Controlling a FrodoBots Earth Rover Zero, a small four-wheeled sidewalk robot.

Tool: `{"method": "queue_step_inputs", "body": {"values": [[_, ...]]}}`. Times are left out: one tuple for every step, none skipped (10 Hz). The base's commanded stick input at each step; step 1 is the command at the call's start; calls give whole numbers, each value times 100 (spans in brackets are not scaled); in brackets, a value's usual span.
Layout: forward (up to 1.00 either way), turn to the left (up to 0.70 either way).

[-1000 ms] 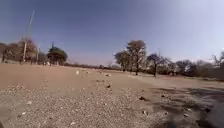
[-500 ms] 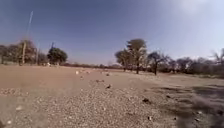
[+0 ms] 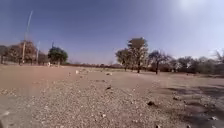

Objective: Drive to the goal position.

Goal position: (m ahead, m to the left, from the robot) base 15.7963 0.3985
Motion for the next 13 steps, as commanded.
{"method": "queue_step_inputs", "body": {"values": [[50, 0], [50, 0], [50, 0], [50, 0], [50, 0], [50, 0], [50, 0], [50, 0], [50, 0], [50, 0], [50, 0], [50, 0], [50, 0]]}}
